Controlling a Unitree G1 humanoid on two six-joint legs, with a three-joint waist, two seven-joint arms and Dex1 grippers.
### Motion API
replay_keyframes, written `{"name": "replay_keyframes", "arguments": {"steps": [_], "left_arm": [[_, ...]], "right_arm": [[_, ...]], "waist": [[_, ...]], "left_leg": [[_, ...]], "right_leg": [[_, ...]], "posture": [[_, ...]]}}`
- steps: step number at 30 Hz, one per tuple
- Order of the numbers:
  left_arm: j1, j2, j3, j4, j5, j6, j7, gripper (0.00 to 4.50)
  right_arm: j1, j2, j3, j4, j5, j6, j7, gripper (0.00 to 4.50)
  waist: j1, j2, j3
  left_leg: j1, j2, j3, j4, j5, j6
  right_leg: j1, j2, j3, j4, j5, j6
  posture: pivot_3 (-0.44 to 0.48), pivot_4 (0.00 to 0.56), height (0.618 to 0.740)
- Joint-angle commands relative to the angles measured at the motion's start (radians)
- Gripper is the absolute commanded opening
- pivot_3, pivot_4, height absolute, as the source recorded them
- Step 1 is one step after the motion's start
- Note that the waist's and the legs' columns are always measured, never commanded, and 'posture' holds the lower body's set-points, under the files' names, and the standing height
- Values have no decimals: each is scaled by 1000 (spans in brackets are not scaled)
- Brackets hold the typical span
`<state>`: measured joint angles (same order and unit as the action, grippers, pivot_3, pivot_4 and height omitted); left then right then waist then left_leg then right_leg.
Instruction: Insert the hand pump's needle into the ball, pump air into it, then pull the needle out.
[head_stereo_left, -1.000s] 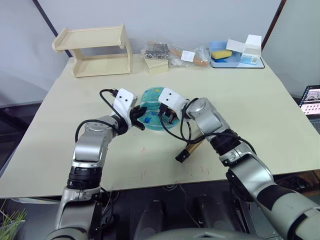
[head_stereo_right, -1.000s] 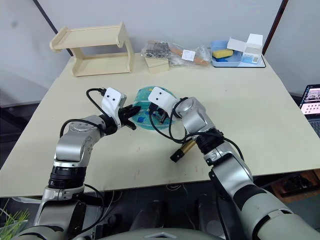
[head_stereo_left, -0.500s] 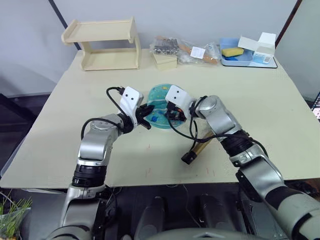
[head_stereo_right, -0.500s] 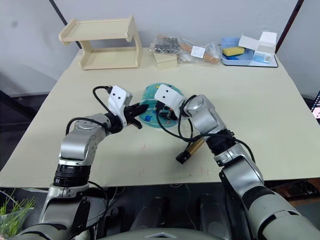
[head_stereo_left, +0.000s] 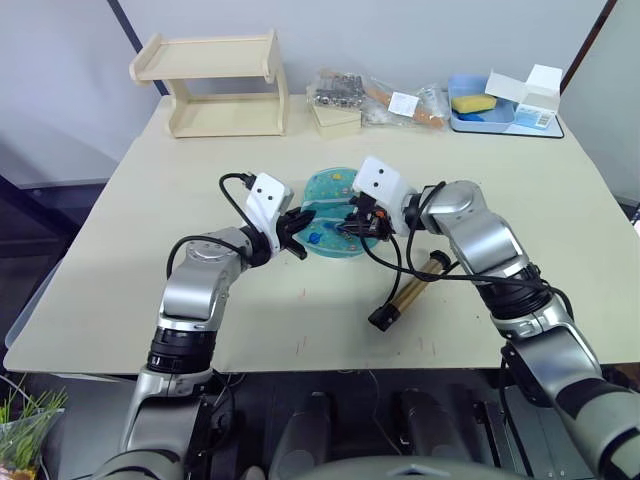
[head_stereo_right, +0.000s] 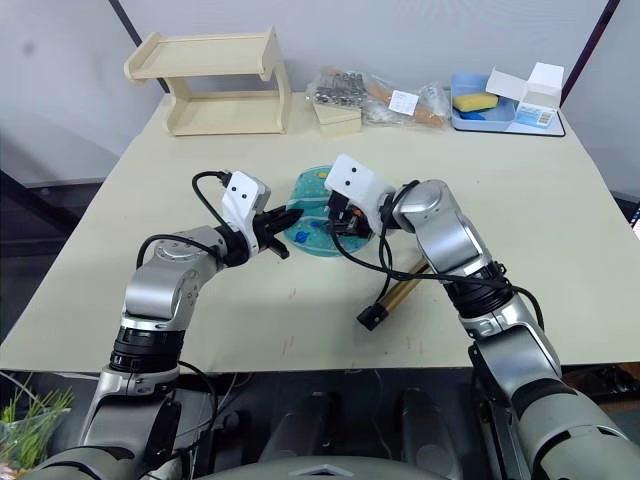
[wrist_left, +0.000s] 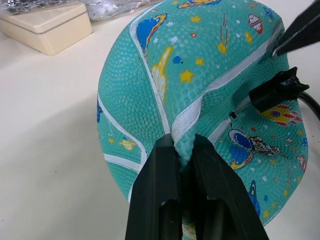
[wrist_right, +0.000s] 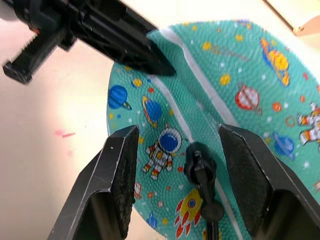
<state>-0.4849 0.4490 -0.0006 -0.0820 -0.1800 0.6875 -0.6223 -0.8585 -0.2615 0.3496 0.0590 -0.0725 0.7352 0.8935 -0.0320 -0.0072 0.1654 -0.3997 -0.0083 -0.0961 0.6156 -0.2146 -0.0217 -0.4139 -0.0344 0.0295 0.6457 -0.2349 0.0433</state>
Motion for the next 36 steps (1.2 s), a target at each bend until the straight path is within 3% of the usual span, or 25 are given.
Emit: {"name": "replay_keyframes", "arguments": {"steps": [1,19,22,24,25,36], "left_arm": [[28,8,-38,66,9,27,-3,0],[48,14,-37,40,0,35,11,0],[42,17,-37,47,1,33,8,0],[40,18,-37,51,1,32,8,0],[39,19,-38,53,0,31,8,0],[38,20,-39,54,-2,30,11,0]], "right_arm": [[-11,-6,10,-4,11,-27,-10,2648],[-31,5,22,115,11,-99,-56,2648],[-36,13,17,135,9,-114,-70,1817],[-38,17,15,144,10,-121,-75,660],[-39,18,15,148,10,-125,-76,485],[-41,16,34,96,5,-98,-70,390]], "waist": [[0,0,0],[0,0,0],[-1,0,0],[-2,0,0],[-3,0,0],[-6,0,0]], "left_leg": [[0,0,0,0,0,0],[0,-1,-3,0,0,0],[0,-1,-3,0,0,0],[0,-1,-3,0,0,0],[0,-1,-3,0,0,0],[0,-1,-2,1,0,0]], "right_leg": [[0,0,0,0,0,0],[1,0,-2,0,0,-1],[1,0,-3,0,0,-1],[1,0,-2,0,1,-2],[1,0,-2,0,1,-2],[2,0,-2,0,2,-4]], "posture": [[0,150,740],[0,150,740],[0,150,740],[0,150,740],[0,150,740],[0,150,740]]}}
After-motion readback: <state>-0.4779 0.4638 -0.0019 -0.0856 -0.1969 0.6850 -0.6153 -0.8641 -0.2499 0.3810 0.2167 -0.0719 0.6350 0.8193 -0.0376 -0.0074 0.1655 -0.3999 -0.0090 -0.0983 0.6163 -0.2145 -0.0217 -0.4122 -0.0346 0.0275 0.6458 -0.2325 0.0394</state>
